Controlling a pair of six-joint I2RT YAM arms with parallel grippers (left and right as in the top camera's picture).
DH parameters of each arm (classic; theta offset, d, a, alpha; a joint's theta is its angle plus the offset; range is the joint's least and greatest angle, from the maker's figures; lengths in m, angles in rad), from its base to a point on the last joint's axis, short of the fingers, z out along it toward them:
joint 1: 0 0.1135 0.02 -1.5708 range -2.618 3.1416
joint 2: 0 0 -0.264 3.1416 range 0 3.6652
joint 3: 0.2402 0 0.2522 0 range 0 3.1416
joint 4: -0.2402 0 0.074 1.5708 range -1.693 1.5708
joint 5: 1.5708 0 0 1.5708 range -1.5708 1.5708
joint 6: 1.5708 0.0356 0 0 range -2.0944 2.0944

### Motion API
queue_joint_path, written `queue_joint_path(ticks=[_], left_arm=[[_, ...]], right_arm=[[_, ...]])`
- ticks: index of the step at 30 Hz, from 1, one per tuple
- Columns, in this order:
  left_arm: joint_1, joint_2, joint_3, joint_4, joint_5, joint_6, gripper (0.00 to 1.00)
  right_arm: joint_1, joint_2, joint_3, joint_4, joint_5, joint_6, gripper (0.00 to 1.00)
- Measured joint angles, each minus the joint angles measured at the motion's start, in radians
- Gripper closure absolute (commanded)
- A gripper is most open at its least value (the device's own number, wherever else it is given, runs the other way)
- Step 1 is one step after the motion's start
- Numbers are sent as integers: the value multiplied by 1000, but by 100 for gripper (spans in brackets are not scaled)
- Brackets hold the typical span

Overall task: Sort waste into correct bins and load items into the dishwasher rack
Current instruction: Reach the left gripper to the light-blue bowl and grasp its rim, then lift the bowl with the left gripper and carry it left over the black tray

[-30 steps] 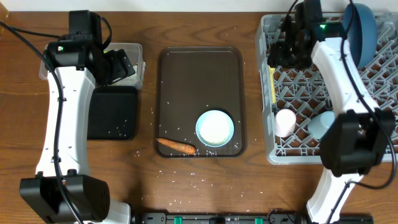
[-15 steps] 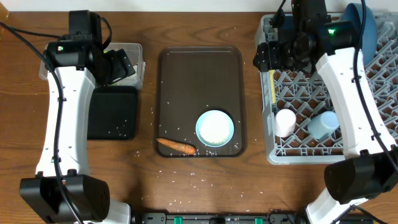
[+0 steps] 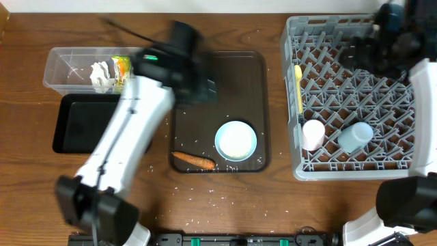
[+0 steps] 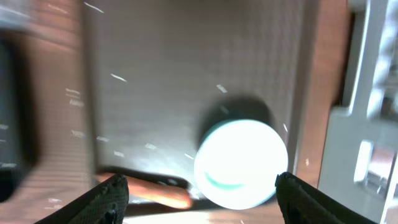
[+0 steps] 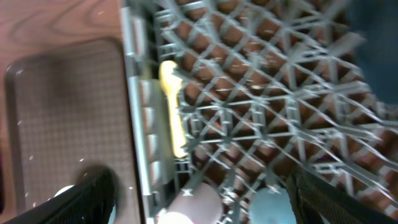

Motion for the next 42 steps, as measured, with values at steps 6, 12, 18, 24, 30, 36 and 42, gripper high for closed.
queue_joint_path(ticks=[6,12,18,24,30,36,42], left_arm=[[-202,150,-4,47,-53,-88,25],[-310,299,-6,115,-71,-116,27],[-371,365,-12,152,-71,-126,39],[-392,365,-13,176,-79,-114,67],[-392,365,-53,231,-91,-110,76],[-392,366,-77,235,-93,-116,94],[-387,366,-74,223,-100,-112,94]], right_arm=[[-49,0,0,-10,5,0,13],[-49,0,0,-13,4,0,13],[-50,0,0,-17,5,0,13],[-50,0,0,-18,5,0,13],[-50,0,0,-20,10,0,13],[-50,0,0,-24,16,0,16],[-50,0,0,-24,21,-1,16]])
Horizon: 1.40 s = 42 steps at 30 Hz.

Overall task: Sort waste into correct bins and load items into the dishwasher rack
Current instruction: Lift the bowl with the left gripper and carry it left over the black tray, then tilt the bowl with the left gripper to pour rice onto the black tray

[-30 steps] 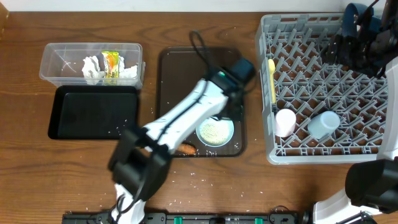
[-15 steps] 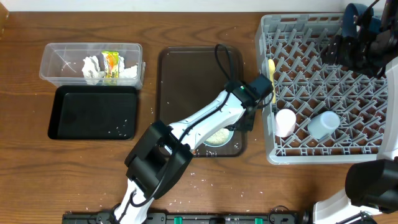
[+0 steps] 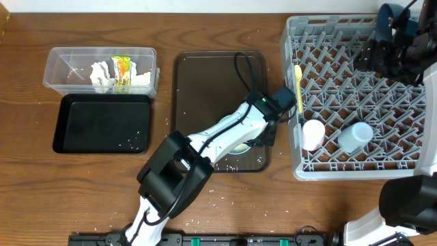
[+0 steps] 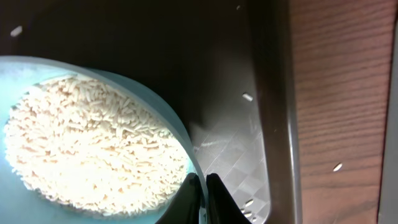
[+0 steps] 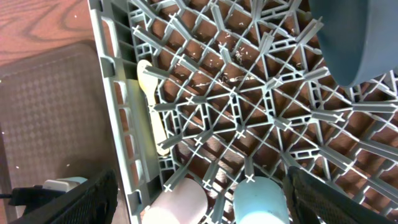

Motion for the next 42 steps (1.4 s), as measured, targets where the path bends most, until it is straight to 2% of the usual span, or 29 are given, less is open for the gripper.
queue_joint_path(ticks=[4,8,16,21,30,35,42], left_arm=[[42,-22,5,-61,12,12,94],[157,-121,5,-125,47,40,94],[539,-398,27,-213,133,172,94],[809,-404,27,-231,304,308,94],[1223,-345,-93,-231,740,570,94],[1378,-277,-144,-230,959,681,94],[1487,-154,-170,-234,1184,751,94]], right_arm=[[0,0,0,0,6,0,16],[0,0,0,0,10,0,17],[0,0,0,6,11,0,18],[0,0,0,5,11,0,17],[0,0,0,5,11,-1,17],[0,0,0,6,11,-1,17],[0,0,0,5,11,-1,17]])
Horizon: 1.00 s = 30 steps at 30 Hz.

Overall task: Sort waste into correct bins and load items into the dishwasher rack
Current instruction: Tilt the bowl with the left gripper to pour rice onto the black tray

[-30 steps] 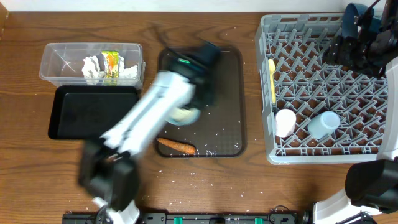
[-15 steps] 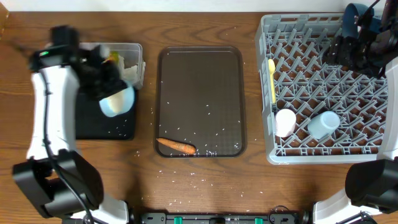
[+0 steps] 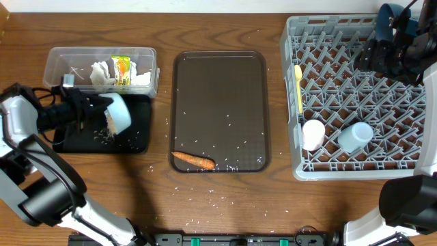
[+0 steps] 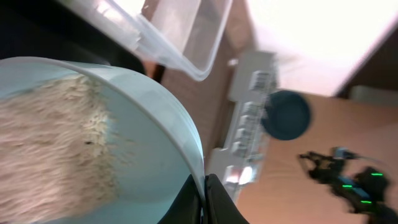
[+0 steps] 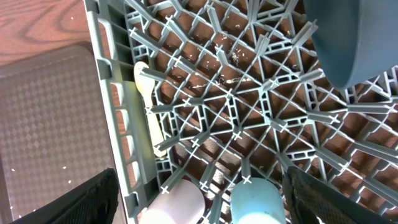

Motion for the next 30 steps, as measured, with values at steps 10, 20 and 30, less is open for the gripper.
queue_joint_path(ticks=[10,20,30], left_arm=[[44,67,0,-7,285,-18,94],[68,67,0,-45,340,-159,94],[68,67,0,-98,346,-197,94]], right_arm=[[0,0,0,0,0,-6,16],[0,0,0,1,0,-14,15],[0,0,0,4,0,-25,15]])
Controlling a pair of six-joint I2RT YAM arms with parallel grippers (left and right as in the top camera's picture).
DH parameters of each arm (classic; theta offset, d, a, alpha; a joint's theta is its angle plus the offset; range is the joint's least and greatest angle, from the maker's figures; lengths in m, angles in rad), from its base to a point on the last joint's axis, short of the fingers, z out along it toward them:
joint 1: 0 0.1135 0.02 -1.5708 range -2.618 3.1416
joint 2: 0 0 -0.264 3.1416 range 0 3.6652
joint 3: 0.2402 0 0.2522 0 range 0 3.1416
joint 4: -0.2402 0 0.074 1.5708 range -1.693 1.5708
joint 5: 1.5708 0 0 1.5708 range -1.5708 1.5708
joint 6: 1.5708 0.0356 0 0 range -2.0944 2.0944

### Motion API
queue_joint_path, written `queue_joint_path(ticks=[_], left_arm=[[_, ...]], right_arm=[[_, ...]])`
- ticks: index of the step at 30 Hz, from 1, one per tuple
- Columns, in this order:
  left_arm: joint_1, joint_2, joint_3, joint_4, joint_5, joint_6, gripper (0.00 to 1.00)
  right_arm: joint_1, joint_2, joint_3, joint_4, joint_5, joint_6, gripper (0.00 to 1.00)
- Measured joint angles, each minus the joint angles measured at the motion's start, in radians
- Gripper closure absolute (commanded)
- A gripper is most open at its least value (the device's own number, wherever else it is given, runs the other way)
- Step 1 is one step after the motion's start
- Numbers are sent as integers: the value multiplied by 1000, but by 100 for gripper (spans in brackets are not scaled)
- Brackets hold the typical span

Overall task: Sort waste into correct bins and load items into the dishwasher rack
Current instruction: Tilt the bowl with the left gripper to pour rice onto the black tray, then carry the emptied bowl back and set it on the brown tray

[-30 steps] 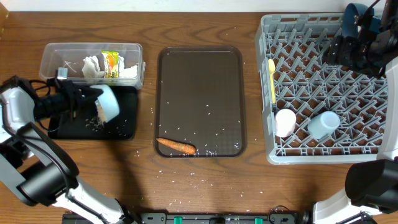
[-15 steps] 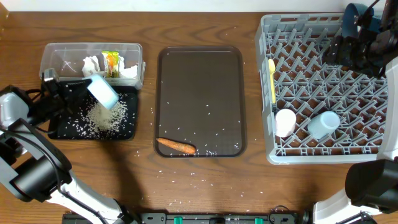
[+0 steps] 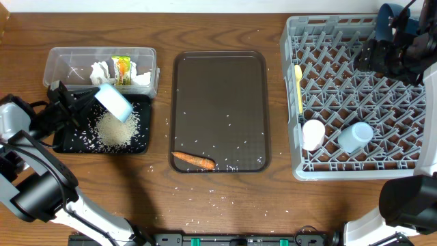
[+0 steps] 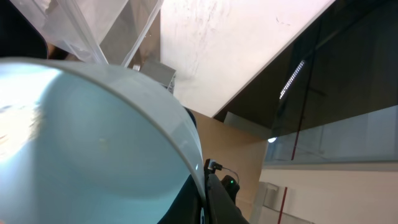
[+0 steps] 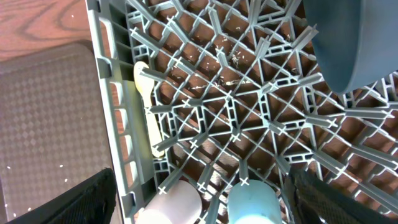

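Note:
My left gripper [image 3: 92, 104] is shut on the rim of a light blue bowl [image 3: 114, 102], which is tipped steeply over the black tray [image 3: 72, 140]. A heap of rice [image 3: 115, 130] lies on that tray. In the left wrist view the bowl [image 4: 93, 143] fills the frame, shows no rice, and has its rim pinched by my gripper [image 4: 203, 199]. An orange carrot [image 3: 194, 160] lies on the brown tray [image 3: 218, 68]. My right gripper [image 3: 374, 56] hangs open over the grey dishwasher rack [image 3: 290, 41] with nothing held.
A clear bin [image 3: 65, 58] with paper and wrappers stands behind the black tray. The rack holds a yellow spoon [image 5: 149, 118], a pink cup [image 3: 313, 133], a pale blue cup [image 3: 355, 137] and a dark blue bowl [image 5: 348, 37]. Rice grains are scattered over the table.
The bowl has been tipped further and emptied. The rice that was inside it now lies in a heap on the black tray. My right arm has not moved.
My left gripper was open above the bowl of rice on the brown tray, then shut on its rim there. Later it held the bowl tilted over the black tray, and now the rice lies on that tray. My right gripper stayed open over the rack.

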Motion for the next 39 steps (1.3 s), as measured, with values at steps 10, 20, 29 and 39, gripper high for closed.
queue_joint_path(ticks=[10,20,29,39], left_arm=[[5,0,0,-118,1,20,94],[9,0,0,-134,1,55,94],[-43,-27,0,-133,-6,117,94],[-417,-294,24,53,-217,86,94]], right_arm=[[0,0,0,-2,0,-13,15],[0,0,0,-2,0,-16,15],[0,0,0,-1,0,-16,14],[0,0,0,13,-1,-16,14]])
